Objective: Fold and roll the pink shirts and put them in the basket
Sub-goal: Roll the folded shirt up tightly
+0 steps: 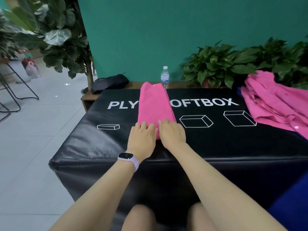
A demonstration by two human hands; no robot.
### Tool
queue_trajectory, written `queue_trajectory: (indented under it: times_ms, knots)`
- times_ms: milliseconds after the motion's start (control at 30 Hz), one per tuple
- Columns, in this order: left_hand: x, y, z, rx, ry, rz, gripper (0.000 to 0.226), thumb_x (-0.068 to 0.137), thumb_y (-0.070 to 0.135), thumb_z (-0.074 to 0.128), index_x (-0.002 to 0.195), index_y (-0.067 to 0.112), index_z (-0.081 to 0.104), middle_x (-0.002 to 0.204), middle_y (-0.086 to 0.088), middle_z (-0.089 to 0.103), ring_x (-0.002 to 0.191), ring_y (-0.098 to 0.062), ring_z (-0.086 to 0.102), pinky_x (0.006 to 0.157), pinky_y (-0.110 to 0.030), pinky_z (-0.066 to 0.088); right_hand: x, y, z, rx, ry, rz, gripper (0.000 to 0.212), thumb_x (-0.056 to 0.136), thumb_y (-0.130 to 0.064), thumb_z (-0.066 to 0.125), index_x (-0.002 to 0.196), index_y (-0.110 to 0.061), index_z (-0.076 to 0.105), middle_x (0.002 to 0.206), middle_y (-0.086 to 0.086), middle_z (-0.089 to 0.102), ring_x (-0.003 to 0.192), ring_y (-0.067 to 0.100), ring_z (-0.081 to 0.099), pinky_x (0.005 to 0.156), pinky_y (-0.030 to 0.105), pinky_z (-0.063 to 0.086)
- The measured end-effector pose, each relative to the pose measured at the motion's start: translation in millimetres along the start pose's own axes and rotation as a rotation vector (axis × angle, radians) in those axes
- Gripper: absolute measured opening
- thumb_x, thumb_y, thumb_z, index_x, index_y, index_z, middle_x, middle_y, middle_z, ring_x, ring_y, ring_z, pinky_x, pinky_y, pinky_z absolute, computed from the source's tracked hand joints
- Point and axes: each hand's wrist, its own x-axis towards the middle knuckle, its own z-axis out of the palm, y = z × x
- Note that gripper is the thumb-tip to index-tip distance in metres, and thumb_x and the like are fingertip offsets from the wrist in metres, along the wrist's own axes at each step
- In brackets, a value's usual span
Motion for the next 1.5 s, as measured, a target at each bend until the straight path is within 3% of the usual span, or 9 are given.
queue_trajectory:
  times_ms: [100, 233, 400, 667, 833, 933, 1033, 1200, 1500]
  knots:
    - [15.7, -5.9, -1.7, 0.025, -0.067, 0.066, 0.058, 0.090, 0.028, -0.011, 0.107, 0.021, 0.044, 0.106, 0.003, 0.050, 0.091, -0.026, 0.045, 0.077, -0.037, 0.032, -9.9, -3.6, 5.4, -0.020, 0.050, -0.023, 0.043, 0.111, -0.033, 0.024, 0.119, -0.013, 0.061, 0.118, 0.003, 0.063, 0.113, 0.024, 0.053, 0.101, 0.038, 0.036]
    - [29.2, -8.6, 6.8, -0.005, -0.025, 0.020, 0.026, 0.102, 0.027, 0.018, 0.091, 0.020, 0.041, 0.091, 0.002, 0.054, 0.078, -0.026, 0.045, 0.069, -0.036, 0.025, -10.7, 5.2, 10.6, -0.029, 0.084, -0.039, 0.041, 0.110, -0.038, 0.022, 0.119, -0.016, 0.055, 0.117, 0.000, 0.061, 0.109, 0.022, 0.053, 0.098, 0.036, 0.038]
    - [49.7, -8.9, 14.6, -0.074, 0.022, -0.064, 0.028, 0.098, 0.026, 0.034, 0.074, 0.018, 0.045, 0.077, 0.002, 0.045, 0.077, -0.023, 0.037, 0.071, -0.036, 0.021, 6.1, 1.5, 11.6, -0.056, 0.099, 0.028, 0.040, 0.110, -0.037, 0.019, 0.124, -0.013, 0.049, 0.114, 0.004, 0.063, 0.105, 0.025, 0.059, 0.094, 0.038, 0.040]
    - [48.9, -2.6, 14.6, 0.037, 0.093, -0.097, 0.028, 0.094, 0.025, 0.025, 0.073, 0.022, 0.044, 0.070, 0.005, 0.046, 0.068, -0.024, 0.037, 0.068, -0.036, 0.018, 47.2, 2.4, 12.5, -0.002, -0.036, 0.085, 0.026, 0.105, -0.026, 0.031, 0.121, -0.008, 0.041, 0.089, 0.007, 0.070, 0.077, 0.031, 0.068, 0.062, 0.036, 0.035]
    - [64.7, -5.9, 11.9, 0.138, -0.072, -0.032, 0.020, 0.085, 0.011, 0.038, 0.068, 0.022, 0.037, 0.076, 0.003, 0.055, 0.064, -0.026, 0.041, 0.065, -0.035, 0.021, 69.7, 1.9, 15.7, 0.071, -0.178, 0.183, 0.045, 0.093, -0.016, 0.040, 0.136, -0.003, 0.040, 0.112, 0.012, 0.068, 0.100, 0.034, 0.065, 0.072, 0.037, 0.035]
    - [60.1, -0.7, 11.7, 0.136, -0.010, -0.042, 0.018, 0.081, 0.009, 0.045, 0.070, 0.022, 0.042, 0.073, 0.003, 0.052, 0.065, -0.024, 0.039, 0.065, -0.034, 0.022, 77.2, 1.7, 18.3, 0.074, -0.205, 0.217, 0.044, 0.092, -0.018, 0.041, 0.134, -0.004, 0.042, 0.116, 0.012, 0.069, 0.106, 0.034, 0.065, 0.074, 0.038, 0.040]
    - [52.2, 3.5, 15.1, 0.101, 0.110, -0.053, 0.014, 0.079, 0.010, 0.053, 0.072, 0.021, 0.050, 0.072, 0.001, 0.055, 0.066, -0.024, 0.044, 0.066, -0.034, 0.024, 78.6, 1.1, 22.2, 0.056, -0.176, 0.225, 0.043, 0.091, -0.018, 0.042, 0.131, -0.004, 0.047, 0.110, 0.011, 0.070, 0.100, 0.034, 0.068, 0.070, 0.039, 0.044]
    - [52.8, 1.1, 7.9, 0.069, -0.045, -0.060, 0.014, 0.090, 0.015, 0.031, 0.085, 0.024, 0.041, 0.092, 0.002, 0.060, 0.084, -0.025, 0.053, 0.072, -0.036, 0.023, 52.7, 2.3, 22.3, 0.118, 0.043, 0.201, 0.026, 0.100, -0.022, 0.037, 0.118, -0.007, 0.048, 0.072, 0.002, 0.061, 0.074, 0.030, 0.068, 0.060, 0.036, 0.035]
    - [-23.6, 17.0, -20.5, 0.056, 0.030, 0.029, 0.024, 0.073, 0.010, 0.057, 0.059, 0.023, 0.043, 0.058, 0.005, 0.044, 0.053, -0.020, 0.032, 0.057, -0.031, 0.023, -40.0, 3.3, -6.4, -0.002, 0.093, 0.053, 0.018, 0.100, -0.024, 0.039, 0.100, -0.012, 0.052, 0.066, 0.000, 0.058, 0.058, 0.024, 0.060, 0.055, 0.036, 0.038]
